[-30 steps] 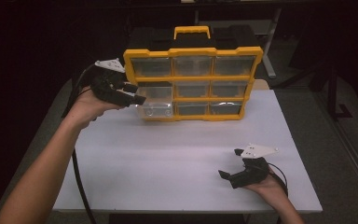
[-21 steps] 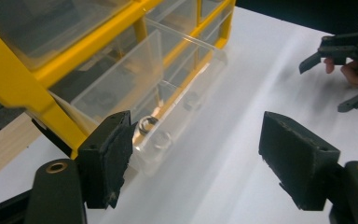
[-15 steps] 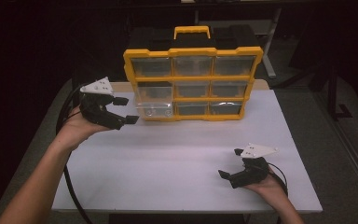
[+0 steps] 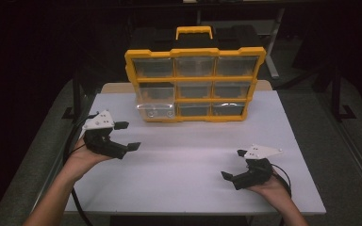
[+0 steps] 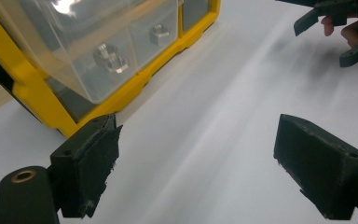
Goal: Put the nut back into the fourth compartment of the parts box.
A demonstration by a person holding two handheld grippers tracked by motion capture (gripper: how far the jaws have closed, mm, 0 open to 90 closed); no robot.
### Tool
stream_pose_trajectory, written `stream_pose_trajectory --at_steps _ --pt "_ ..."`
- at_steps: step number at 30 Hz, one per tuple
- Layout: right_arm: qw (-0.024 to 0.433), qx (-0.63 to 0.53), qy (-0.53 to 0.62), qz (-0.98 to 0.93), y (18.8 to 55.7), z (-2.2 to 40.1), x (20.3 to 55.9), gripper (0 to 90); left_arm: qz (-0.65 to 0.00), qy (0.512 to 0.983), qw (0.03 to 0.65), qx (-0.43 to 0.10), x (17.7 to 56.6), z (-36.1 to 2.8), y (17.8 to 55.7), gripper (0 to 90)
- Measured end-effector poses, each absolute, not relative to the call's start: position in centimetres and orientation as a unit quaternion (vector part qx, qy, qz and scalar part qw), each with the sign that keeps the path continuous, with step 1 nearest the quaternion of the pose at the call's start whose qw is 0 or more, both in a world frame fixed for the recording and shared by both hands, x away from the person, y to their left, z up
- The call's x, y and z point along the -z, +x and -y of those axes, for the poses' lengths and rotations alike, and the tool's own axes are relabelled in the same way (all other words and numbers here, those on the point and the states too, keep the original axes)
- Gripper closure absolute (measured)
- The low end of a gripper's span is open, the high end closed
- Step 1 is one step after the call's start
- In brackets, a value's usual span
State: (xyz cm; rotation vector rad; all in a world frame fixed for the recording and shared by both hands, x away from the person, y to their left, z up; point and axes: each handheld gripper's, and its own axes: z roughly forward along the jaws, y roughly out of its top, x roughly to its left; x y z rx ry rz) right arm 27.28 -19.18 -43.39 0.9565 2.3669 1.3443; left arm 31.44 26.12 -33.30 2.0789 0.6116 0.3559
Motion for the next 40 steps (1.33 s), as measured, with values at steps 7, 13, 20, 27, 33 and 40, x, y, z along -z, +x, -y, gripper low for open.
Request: stream_pose_trajectory --at_steps 7,13,20,27,33,40 --pt "0.128 -0.462 0.329 -0.814 27.3 19.3 43.3 0.0 -0.247 0.839 0.461 -0.148 36.3 -26.3 30.1 10.0" --pt "0.126 -0.461 0.332 -0.813 27.4 19.3 43.4 0.0 -0.252 0.835 0.467 -0.146 38.8 -26.4 29.5 3.8" --pt "0.128 -0.460 0.332 -0.813 27.5 19.4 43.4 0.0 -0.260 0.830 0.472 -0.145 41.2 -26.3 28.7 0.0" --pt "0.127 -0.459 0.332 -0.814 27.4 19.4 43.5 0.0 -0.269 0.829 0.462 -0.162 42.8 -26.8 28.1 0.0" --pt "0.126 -0.458 0.333 -0.814 27.3 19.4 43.6 0.0 -0.268 0.831 0.460 -0.162 43.6 -27.1 27.8 0.0" --pt "0.127 -0.460 0.331 -0.814 27.3 19.5 43.6 0.0 -0.268 0.826 0.469 -0.160 43.3 -27.3 27.7 0.0"
